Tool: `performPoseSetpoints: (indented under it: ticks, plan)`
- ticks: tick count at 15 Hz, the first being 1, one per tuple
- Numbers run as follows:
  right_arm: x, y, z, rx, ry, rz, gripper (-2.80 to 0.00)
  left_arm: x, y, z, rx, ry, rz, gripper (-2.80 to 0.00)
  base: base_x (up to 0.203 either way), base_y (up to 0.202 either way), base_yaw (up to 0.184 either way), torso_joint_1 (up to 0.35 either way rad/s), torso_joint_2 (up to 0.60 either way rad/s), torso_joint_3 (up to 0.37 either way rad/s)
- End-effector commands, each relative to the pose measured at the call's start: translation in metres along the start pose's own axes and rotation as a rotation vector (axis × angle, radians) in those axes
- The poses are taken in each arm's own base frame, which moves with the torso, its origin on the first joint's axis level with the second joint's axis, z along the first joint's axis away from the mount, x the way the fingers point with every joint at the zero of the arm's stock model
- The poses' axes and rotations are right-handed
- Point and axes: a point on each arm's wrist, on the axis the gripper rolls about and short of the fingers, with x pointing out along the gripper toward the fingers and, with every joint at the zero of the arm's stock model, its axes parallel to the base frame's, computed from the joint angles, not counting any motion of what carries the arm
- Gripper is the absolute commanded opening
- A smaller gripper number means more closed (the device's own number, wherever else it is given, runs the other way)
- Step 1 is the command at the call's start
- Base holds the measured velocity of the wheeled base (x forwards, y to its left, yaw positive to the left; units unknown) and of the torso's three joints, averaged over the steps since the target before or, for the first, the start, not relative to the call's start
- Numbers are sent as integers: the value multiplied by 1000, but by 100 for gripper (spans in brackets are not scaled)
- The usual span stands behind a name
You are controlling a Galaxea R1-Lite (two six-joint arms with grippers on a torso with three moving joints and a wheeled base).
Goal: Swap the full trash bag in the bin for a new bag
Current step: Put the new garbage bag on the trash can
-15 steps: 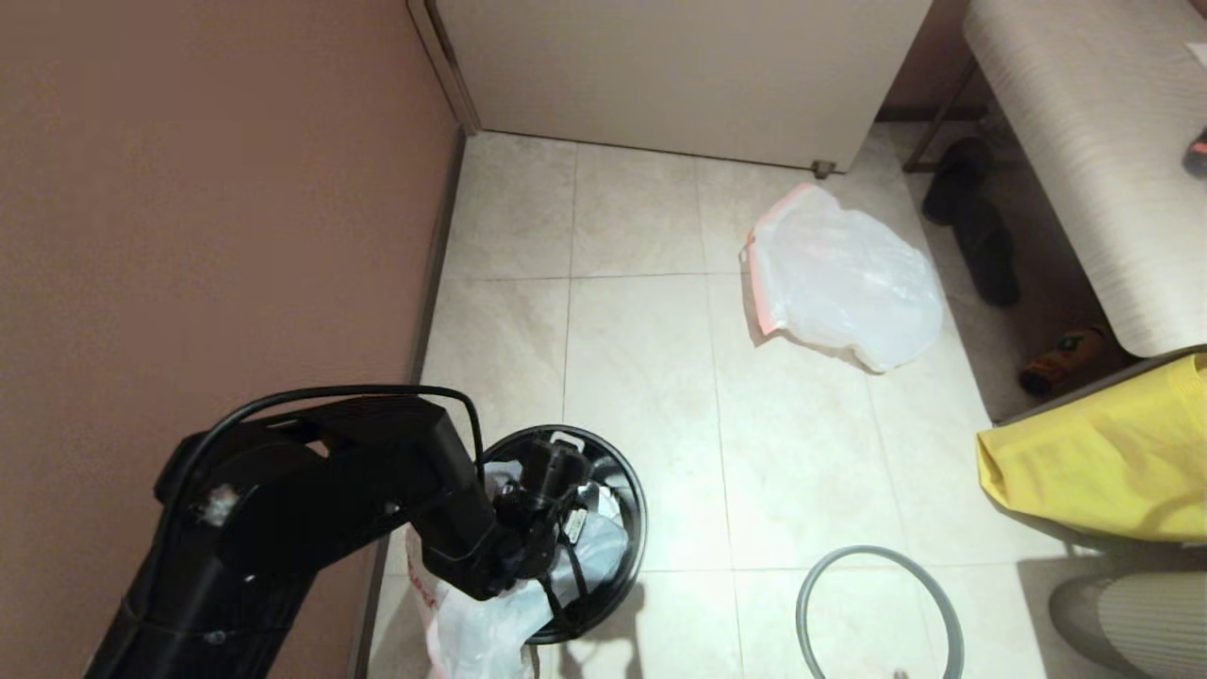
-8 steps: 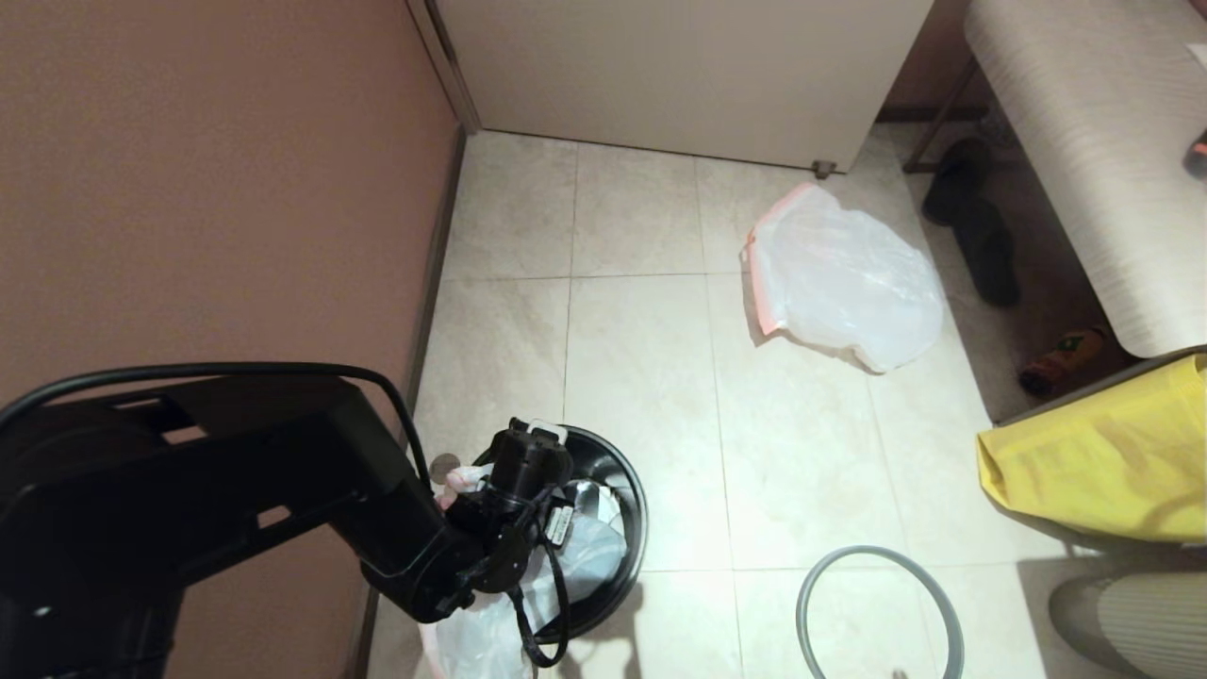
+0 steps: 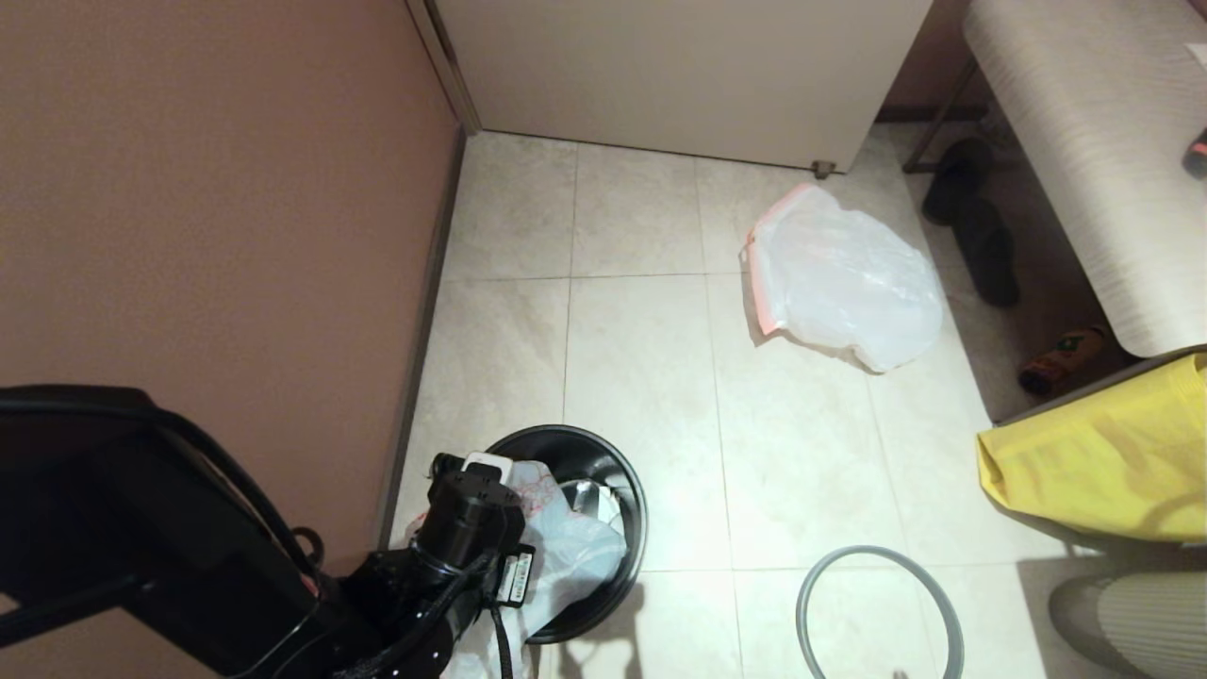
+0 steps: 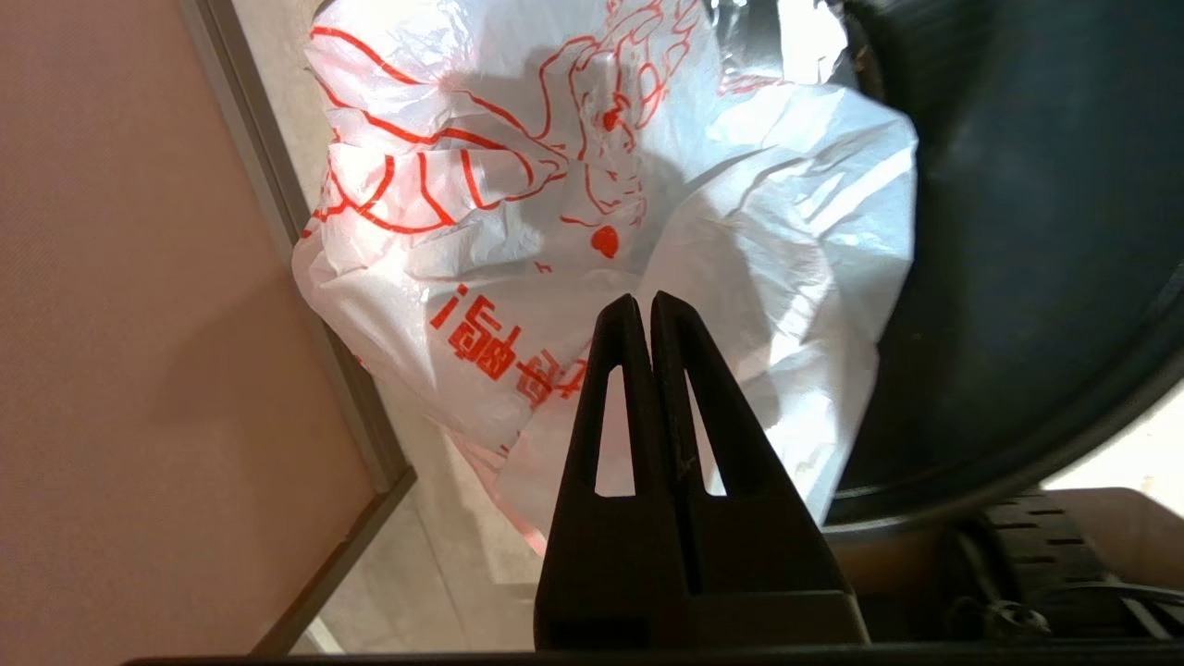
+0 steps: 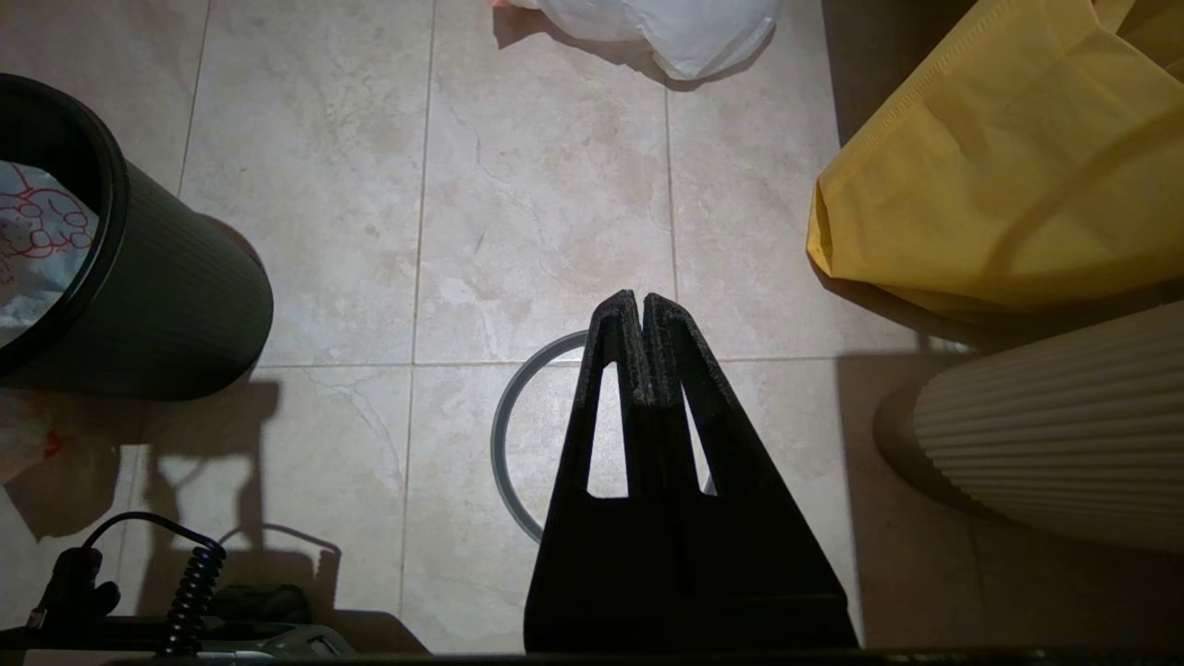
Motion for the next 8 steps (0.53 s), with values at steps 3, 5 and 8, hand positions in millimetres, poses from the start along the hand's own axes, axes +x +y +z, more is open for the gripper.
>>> performPoseSetpoints:
  ticks: [3,5,8]
  plan:
    - [0,0,0,0,1,0,-280,-11,6,6,-37,-36,-3,-280,0,0,0,0,0,0]
    - [0,0,0,0,1,0,-280,-3,9,12,-78,-42,6,-280,0,0,0,0,0,0]
    - [0,0,0,-14,1,3,-280,9,22,49,-211,-126,-33,-280,0,0,0,0,0,0]
